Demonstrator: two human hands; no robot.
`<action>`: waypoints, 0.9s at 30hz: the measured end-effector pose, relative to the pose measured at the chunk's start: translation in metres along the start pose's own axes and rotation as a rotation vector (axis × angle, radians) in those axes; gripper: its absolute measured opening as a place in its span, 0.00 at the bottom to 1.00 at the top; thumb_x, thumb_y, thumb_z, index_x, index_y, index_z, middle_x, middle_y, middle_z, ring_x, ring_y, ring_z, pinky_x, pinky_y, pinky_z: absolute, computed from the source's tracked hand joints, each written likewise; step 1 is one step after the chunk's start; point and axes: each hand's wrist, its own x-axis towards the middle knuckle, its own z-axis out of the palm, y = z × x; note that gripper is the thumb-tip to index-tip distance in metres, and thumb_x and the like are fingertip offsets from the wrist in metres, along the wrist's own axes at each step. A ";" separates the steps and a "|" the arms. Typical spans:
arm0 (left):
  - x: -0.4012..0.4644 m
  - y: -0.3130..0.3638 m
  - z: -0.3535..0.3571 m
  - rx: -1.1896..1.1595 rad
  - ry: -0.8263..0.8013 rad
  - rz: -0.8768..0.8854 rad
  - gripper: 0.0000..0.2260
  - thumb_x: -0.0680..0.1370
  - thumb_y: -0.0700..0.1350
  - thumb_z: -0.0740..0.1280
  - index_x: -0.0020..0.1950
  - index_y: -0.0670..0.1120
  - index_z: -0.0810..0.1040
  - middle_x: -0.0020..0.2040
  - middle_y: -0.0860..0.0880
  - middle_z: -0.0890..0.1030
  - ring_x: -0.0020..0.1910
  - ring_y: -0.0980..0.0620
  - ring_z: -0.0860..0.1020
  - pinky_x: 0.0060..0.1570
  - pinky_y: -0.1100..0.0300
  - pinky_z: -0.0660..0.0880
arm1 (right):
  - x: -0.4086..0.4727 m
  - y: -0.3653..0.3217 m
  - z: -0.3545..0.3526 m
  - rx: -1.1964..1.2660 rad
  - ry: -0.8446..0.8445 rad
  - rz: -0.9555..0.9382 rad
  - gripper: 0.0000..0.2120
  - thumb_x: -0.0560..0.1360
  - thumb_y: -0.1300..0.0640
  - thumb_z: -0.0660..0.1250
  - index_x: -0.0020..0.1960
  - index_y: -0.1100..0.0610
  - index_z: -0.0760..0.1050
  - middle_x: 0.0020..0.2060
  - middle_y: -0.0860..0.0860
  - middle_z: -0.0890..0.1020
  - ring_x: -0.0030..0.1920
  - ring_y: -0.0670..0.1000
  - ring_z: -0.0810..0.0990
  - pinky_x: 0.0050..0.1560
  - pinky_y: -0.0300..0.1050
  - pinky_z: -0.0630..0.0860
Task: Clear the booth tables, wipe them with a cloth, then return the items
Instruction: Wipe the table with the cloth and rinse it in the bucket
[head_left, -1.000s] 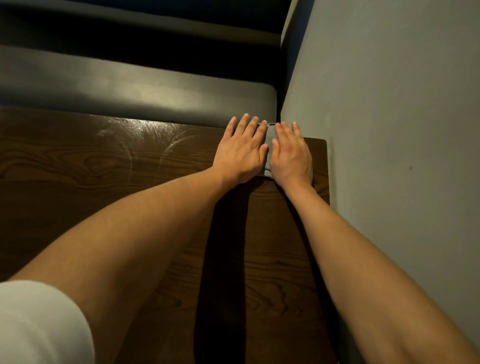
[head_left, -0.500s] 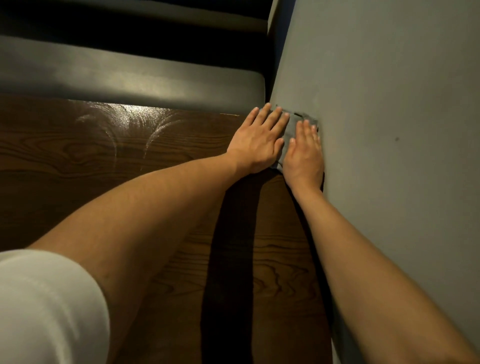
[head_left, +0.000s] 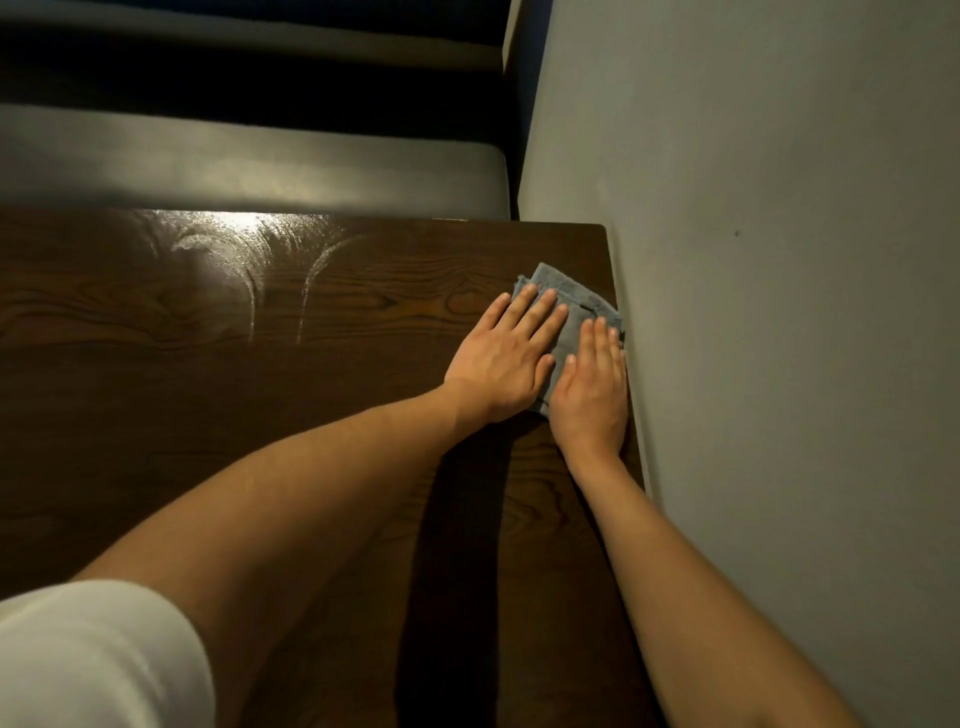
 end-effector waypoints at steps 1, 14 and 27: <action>-0.010 0.002 0.000 -0.004 -0.004 0.003 0.27 0.85 0.55 0.46 0.83 0.48 0.46 0.83 0.47 0.47 0.82 0.47 0.42 0.79 0.49 0.40 | -0.009 -0.003 -0.001 0.005 -0.005 0.005 0.24 0.85 0.57 0.53 0.79 0.61 0.57 0.78 0.57 0.61 0.80 0.54 0.56 0.79 0.49 0.50; -0.132 -0.018 0.010 -0.010 0.000 -0.068 0.27 0.85 0.56 0.44 0.82 0.51 0.44 0.83 0.49 0.45 0.81 0.51 0.41 0.79 0.50 0.39 | -0.109 -0.059 0.018 0.044 -0.075 -0.020 0.28 0.83 0.50 0.45 0.80 0.59 0.57 0.79 0.54 0.60 0.80 0.52 0.54 0.79 0.49 0.49; -0.110 -0.003 0.002 -0.033 -0.031 -0.119 0.27 0.86 0.55 0.45 0.82 0.51 0.42 0.82 0.50 0.42 0.80 0.50 0.37 0.77 0.51 0.34 | -0.083 -0.035 0.010 -0.030 -0.098 -0.072 0.25 0.84 0.54 0.48 0.79 0.61 0.59 0.78 0.56 0.62 0.79 0.54 0.57 0.78 0.50 0.50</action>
